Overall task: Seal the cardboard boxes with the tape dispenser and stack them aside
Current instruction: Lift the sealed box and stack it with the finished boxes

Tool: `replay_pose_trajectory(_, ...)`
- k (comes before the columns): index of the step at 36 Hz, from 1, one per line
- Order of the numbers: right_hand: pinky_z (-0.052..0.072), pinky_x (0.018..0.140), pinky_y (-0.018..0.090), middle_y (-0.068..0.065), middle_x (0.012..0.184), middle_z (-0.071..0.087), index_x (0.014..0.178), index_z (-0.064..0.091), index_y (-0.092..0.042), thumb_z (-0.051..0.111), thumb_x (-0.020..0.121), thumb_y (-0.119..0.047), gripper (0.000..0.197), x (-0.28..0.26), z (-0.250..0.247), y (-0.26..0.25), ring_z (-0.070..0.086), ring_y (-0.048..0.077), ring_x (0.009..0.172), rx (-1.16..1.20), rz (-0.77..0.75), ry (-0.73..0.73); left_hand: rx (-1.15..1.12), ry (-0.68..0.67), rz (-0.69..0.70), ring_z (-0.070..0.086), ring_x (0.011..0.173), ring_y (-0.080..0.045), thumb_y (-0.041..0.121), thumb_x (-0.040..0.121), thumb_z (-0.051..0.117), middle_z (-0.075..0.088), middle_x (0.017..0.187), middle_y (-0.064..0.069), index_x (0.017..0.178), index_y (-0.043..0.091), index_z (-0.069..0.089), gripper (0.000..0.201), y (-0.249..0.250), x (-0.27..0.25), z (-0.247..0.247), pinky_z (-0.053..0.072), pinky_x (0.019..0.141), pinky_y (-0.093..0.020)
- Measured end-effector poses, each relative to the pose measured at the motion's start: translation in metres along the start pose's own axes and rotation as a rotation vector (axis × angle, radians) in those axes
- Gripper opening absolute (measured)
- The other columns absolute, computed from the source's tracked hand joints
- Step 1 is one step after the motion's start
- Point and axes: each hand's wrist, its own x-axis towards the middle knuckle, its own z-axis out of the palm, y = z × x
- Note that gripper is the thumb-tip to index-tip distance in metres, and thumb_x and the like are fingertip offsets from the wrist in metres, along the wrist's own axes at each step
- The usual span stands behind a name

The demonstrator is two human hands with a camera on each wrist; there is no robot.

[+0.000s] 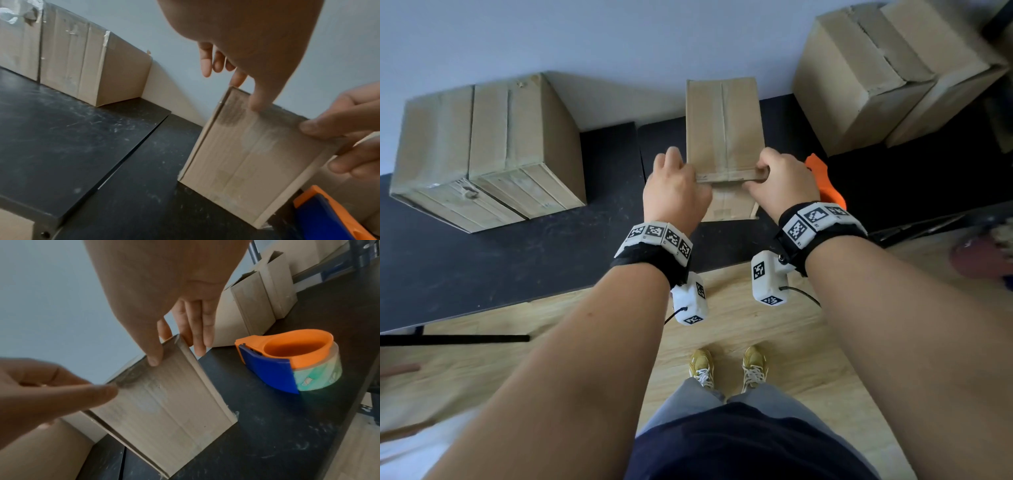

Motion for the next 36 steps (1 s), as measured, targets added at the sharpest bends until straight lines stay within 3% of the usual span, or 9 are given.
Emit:
replay_pose_trajectory(5, 0.05, 0.067, 0.038, 0.008, 0.093, 0.058, 0.096, 0.055, -0.013, 0.065, 0.082, -0.041, 0.033, -0.001, -0.001, -0.003, 0.056, 0.028, 0.078, -0.026, 0.009, -0.008, -0.129, -0.022, 0.152, 0.052, 0.09, -0.03, 0.031, 0.074, 0.07, 0.058, 0.094, -0.008, 0.083, 0.007, 0.068, 0.026, 0.009, 0.006, 0.002, 0.049, 0.074, -0.039)
replay_pose_trajectory(10, 0.049, 0.062, 0.038, 0.008, 0.086, 0.056, 0.089, 0.053, -0.012, 0.065, 0.085, -0.039, 0.03, 0.001, 0.002, 0.0, 0.056, 0.027, 0.073, -0.041, -0.041, 0.012, -0.064, 0.02, 0.178, 0.055, 0.076, -0.027, 0.028, 0.075, 0.069, 0.059, 0.074, -0.001, 0.068, 0.014, 0.073, 0.016, 0.013, 0.008, 0.006, 0.046, 0.06, -0.033)
replay_pose_trajectory(14, 0.048, 0.061, 0.038, 0.007, 0.084, 0.055, 0.085, 0.052, -0.01, 0.067, 0.086, -0.035, 0.029, 0.003, 0.004, 0.003, 0.055, 0.026, 0.07, -0.003, -0.071, 0.029, -0.022, 0.056, 0.161, 0.054, 0.071, -0.023, 0.029, 0.073, 0.075, 0.056, 0.067, 0.004, 0.065, 0.02, 0.073, 0.013, 0.015, 0.006, 0.009, 0.036, 0.058, -0.026)
replay_pose_trajectory(18, 0.049, 0.066, 0.038, 0.007, 0.087, 0.06, 0.088, 0.056, -0.009, 0.067, 0.086, -0.028, 0.022, 0.004, 0.001, 0.006, 0.057, 0.025, 0.076, 0.033, -0.088, 0.007, -0.03, 0.074, 0.141, 0.053, 0.069, -0.021, 0.03, 0.075, 0.075, 0.055, 0.067, 0.005, 0.065, 0.019, 0.073, 0.015, 0.017, 0.002, 0.009, 0.033, 0.054, -0.025)
replay_pose_trajectory(21, 0.05, 0.082, 0.035, 0.007, 0.105, 0.067, 0.104, 0.066, -0.012, 0.063, 0.088, -0.012, 0.016, -0.001, -0.001, 0.017, 0.062, 0.024, 0.095, 0.103, -0.075, -0.003, -0.02, 0.119, 0.147, 0.053, 0.07, -0.022, 0.032, 0.079, 0.071, 0.055, 0.068, 0.005, 0.067, 0.019, 0.071, 0.017, 0.017, -0.003, 0.012, 0.032, 0.052, -0.025)
replay_pose_trajectory(25, 0.05, 0.094, 0.034, 0.004, 0.118, 0.069, 0.116, 0.069, -0.016, 0.057, 0.089, -0.002, 0.033, -0.008, 0.001, 0.023, 0.063, 0.021, 0.109, 0.196, -0.033, 0.014, -0.028, 0.142, 0.138, 0.053, 0.073, -0.022, 0.033, 0.083, 0.066, 0.058, 0.072, 0.005, 0.074, 0.019, 0.073, 0.018, 0.016, -0.008, 0.017, 0.035, 0.051, -0.025)
replay_pose_trajectory(31, 0.053, 0.084, 0.039, 0.005, 0.106, 0.072, 0.106, 0.072, -0.014, 0.054, 0.087, -0.002, 0.03, -0.001, 0.003, 0.018, 0.065, 0.026, 0.099, 0.153, -0.042, 0.054, -0.117, 0.158, 0.11, 0.056, 0.08, -0.022, 0.031, 0.082, 0.068, 0.062, 0.079, 0.004, 0.081, 0.018, 0.075, 0.015, 0.018, -0.006, 0.02, 0.048, 0.053, -0.031)
replay_pose_trajectory(33, 0.053, 0.08, 0.04, 0.006, 0.103, 0.071, 0.105, 0.072, -0.014, 0.052, 0.085, -0.001, 0.031, -0.002, 0.005, 0.017, 0.065, 0.028, 0.095, 0.133, -0.037, 0.08, -0.205, 0.135, 0.056, 0.057, 0.093, -0.021, 0.029, 0.08, 0.072, 0.064, 0.091, 0.003, 0.093, 0.018, 0.075, 0.017, 0.018, -0.007, 0.019, 0.052, 0.06, -0.032)
replay_pose_trajectory(36, 0.053, 0.079, 0.04, 0.007, 0.103, 0.071, 0.107, 0.071, -0.014, 0.051, 0.086, 0.0, 0.032, -0.003, 0.009, 0.018, 0.065, 0.029, 0.094, 0.128, -0.038, 0.101, -0.322, 0.096, -0.13, 0.051, 0.11, -0.015, 0.028, 0.079, 0.074, 0.055, 0.118, 0.0, 0.118, 0.017, 0.065, 0.041, 0.012, -0.013, 0.013, 0.047, 0.08, -0.026)
